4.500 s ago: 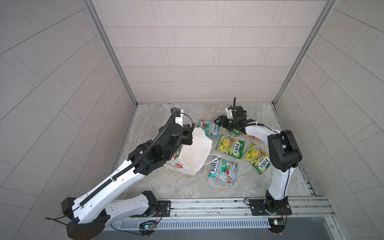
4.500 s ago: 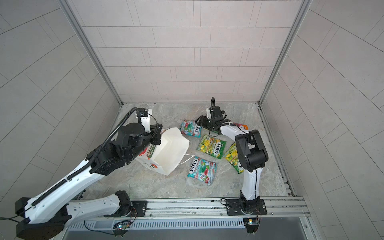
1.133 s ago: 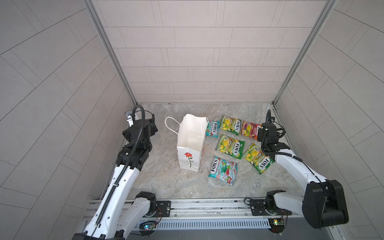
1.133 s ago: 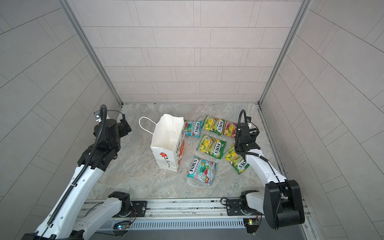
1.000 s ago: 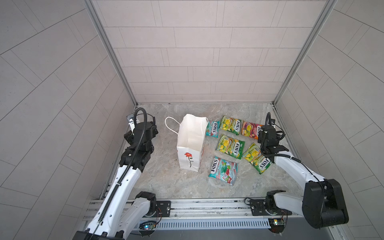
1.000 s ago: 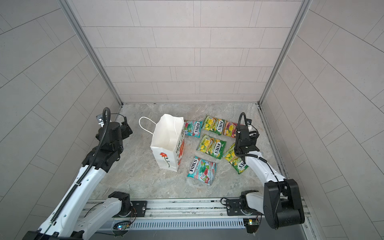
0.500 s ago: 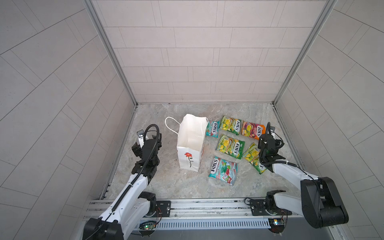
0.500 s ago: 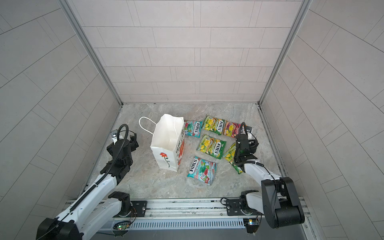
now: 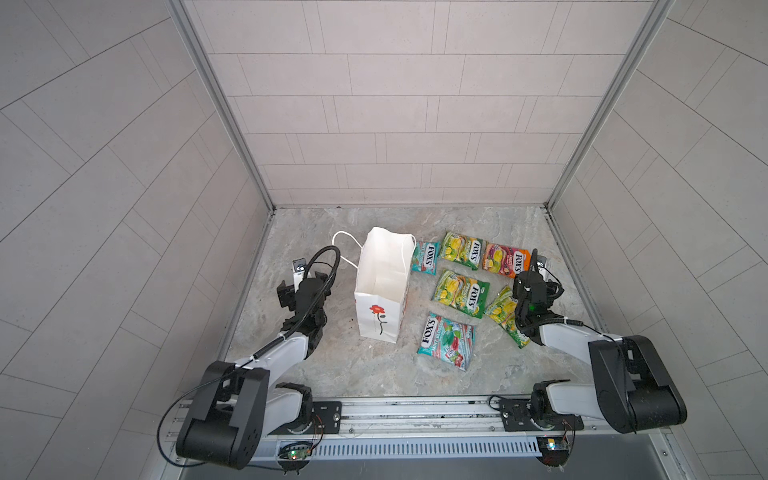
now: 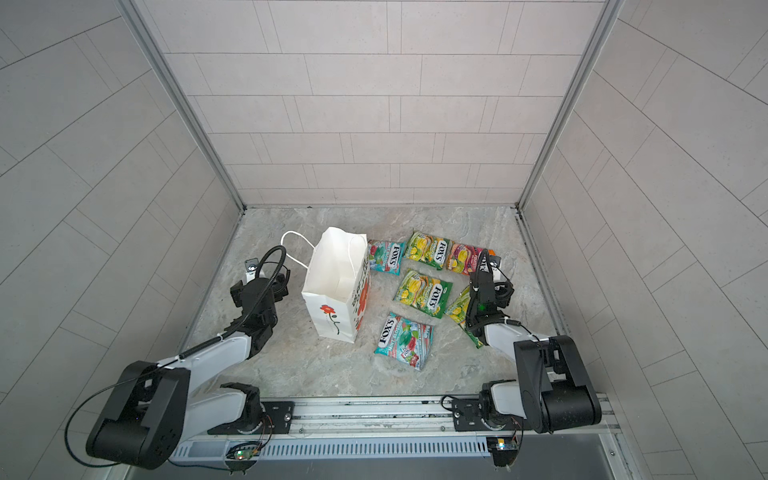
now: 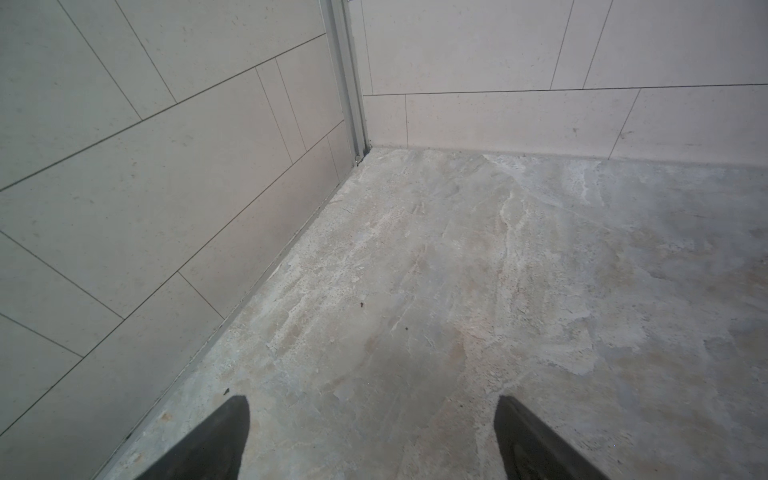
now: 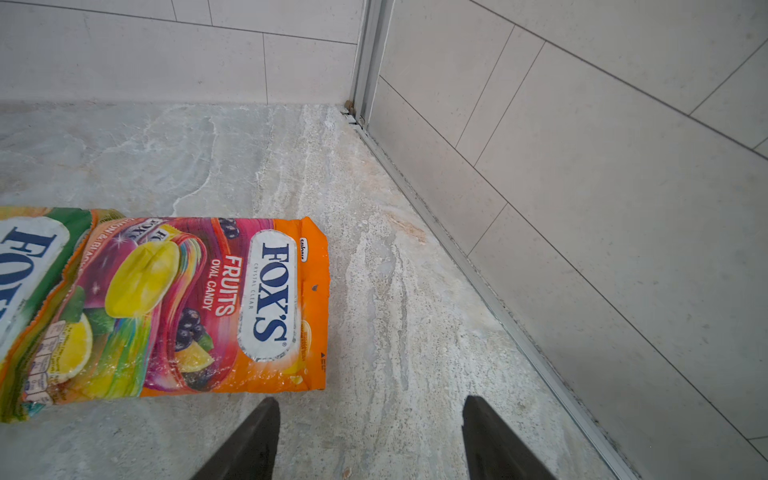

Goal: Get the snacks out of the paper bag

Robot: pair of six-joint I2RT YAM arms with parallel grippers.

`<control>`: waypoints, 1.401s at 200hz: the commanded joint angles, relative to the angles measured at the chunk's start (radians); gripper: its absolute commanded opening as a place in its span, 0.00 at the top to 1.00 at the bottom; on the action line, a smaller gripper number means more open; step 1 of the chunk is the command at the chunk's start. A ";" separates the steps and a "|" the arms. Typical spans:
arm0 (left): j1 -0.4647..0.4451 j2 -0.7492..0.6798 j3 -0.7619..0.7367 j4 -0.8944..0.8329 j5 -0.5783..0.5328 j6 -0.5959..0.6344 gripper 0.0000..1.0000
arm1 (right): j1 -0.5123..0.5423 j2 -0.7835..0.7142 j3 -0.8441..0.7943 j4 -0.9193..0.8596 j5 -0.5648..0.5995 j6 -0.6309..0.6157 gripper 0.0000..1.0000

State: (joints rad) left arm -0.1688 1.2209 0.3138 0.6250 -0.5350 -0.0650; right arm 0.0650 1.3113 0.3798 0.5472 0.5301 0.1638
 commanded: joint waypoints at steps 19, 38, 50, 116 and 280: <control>0.021 0.098 -0.047 0.247 0.111 0.065 0.00 | -0.002 0.016 -0.021 0.109 -0.076 -0.012 0.27; 0.039 0.133 -0.063 0.331 0.168 0.068 0.00 | -0.002 0.025 -0.030 0.149 -0.106 -0.017 0.25; 0.064 0.175 -0.080 0.403 0.238 0.066 0.00 | -0.002 0.034 -0.038 0.187 -0.116 -0.019 0.24; 0.094 0.392 -0.070 0.618 0.332 0.087 0.00 | -0.002 0.143 -0.122 0.509 -0.162 -0.081 0.23; 0.094 0.367 0.059 0.346 0.132 0.010 0.00 | 0.012 0.269 -0.045 0.483 -0.155 -0.110 0.01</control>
State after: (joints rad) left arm -0.0788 1.5955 0.3698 0.9737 -0.3904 -0.0441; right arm 0.0731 1.5768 0.3340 1.0275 0.3599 0.0700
